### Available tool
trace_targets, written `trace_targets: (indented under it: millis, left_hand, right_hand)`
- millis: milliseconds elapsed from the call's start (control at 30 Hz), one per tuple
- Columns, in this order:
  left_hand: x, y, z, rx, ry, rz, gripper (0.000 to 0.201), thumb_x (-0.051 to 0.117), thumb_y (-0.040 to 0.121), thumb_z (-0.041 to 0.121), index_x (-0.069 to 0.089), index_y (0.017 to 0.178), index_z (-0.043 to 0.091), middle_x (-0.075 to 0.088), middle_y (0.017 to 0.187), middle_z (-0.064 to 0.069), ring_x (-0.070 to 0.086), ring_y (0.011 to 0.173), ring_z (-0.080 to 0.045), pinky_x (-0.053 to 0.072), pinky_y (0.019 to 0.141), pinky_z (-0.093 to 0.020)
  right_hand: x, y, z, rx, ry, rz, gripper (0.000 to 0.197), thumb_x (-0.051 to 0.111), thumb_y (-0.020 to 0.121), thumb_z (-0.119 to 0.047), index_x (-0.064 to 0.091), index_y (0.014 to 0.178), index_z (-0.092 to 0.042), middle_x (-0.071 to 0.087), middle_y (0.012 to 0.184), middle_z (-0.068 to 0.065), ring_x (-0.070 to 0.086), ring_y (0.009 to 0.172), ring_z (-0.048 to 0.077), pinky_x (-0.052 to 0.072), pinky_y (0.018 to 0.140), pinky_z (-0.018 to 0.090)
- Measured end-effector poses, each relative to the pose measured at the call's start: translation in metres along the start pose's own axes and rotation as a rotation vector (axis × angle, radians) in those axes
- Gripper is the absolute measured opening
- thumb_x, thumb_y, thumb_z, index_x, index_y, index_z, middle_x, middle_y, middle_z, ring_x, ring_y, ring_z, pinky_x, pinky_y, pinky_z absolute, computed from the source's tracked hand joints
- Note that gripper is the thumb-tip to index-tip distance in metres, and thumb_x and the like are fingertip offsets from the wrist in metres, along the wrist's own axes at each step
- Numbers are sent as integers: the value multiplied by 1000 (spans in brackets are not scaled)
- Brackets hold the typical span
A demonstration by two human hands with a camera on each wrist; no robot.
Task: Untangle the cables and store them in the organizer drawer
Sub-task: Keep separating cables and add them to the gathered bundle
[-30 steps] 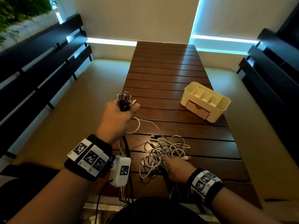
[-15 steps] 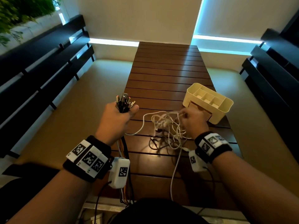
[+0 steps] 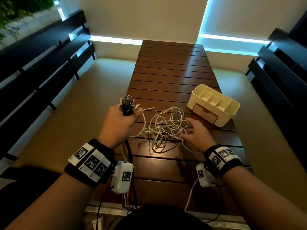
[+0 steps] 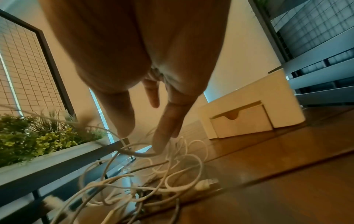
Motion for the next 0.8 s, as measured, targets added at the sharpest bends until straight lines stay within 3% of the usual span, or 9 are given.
trace_targets:
  millis: [67, 133, 233, 333, 433, 500, 567, 667, 800]
  left_hand:
    - [1, 1, -3, -7, -5, -9, 32, 65, 94, 28, 52, 70, 11, 38, 46, 11, 33, 46, -12, 32, 55, -36]
    - [3, 0, -3, -14, -9, -23, 31, 65, 94, 27, 52, 70, 12, 40, 44, 13, 34, 42, -7, 32, 54, -33]
    - [8, -3, -2, -4, -25, -40, 31, 65, 94, 25, 50, 69, 13, 41, 43, 16, 35, 40, -4, 32, 55, -32]
    - [8, -6, -2, 10, -26, -42, 31, 65, 94, 24, 50, 70, 12, 41, 43, 16, 36, 40, -4, 33, 56, -33]
    - [6, -8, -3, 10, -31, -38, 30, 65, 94, 24, 53, 72, 7, 42, 43, 16, 37, 40, -4, 32, 56, -32]
    - [6, -10, -2, 14, -28, -43, 34, 64, 95, 24, 55, 77, -4, 42, 43, 15, 37, 40, -4, 32, 54, -31]
    - [8, -13, 0, 23, -20, -43, 35, 65, 94, 23, 55, 78, -6, 42, 43, 14, 36, 40, -5, 32, 53, -31]
    - [12, -16, 3, 40, -20, -44, 33, 67, 93, 22, 54, 70, 3, 38, 42, 13, 32, 43, -6, 32, 53, -32]
    - [18, -21, 5, 38, -42, -65, 35, 66, 94, 20, 48, 64, 15, 39, 42, 14, 33, 40, -4, 30, 51, -30]
  right_hand:
    - [-4, -9, 10, 33, -36, 95, 66, 77, 83, -23, 46, 141, -23, 47, 128, -6, 55, 110, 11, 53, 93, 33]
    - [-9, -19, 22, 78, -110, 157, 47, 74, 86, -31, 55, 128, -22, 54, 120, -3, 56, 104, 13, 52, 90, 33]
    - [-5, -34, 47, 209, -158, 45, 32, 69, 88, -43, 57, 111, -25, 60, 104, -4, 59, 91, 10, 55, 83, 33]
    - [-7, -52, 63, 261, -143, 70, 32, 65, 88, -51, 55, 106, -27, 57, 104, -5, 57, 91, 9, 55, 83, 35]
    - [-18, -69, 69, 235, -189, 192, 44, 62, 88, -55, 53, 117, -23, 47, 115, -4, 50, 105, 12, 49, 90, 35]
    - [-21, -78, 76, 291, -222, 133, 44, 60, 89, -58, 51, 114, -24, 48, 113, -3, 51, 104, 14, 48, 88, 33]
    - [-19, -83, 83, 379, -270, -5, 39, 60, 88, -60, 49, 104, -26, 55, 106, -3, 56, 95, 13, 50, 80, 31]
    - [-13, -89, 84, 374, -284, -104, 22, 62, 92, -47, 57, 97, -26, 61, 99, -3, 59, 85, 10, 47, 66, 25]
    - [-3, -89, 76, 318, -261, -116, 10, 58, 97, -31, 64, 91, -25, 64, 96, 1, 62, 83, 14, 56, 78, 35]
Point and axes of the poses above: each hand's wrist, its own y-axis towards the middle knuckle, its own x-axis out of the palm, z = x × y, the point moved 3 cm from there along y, towards the middle knuckle
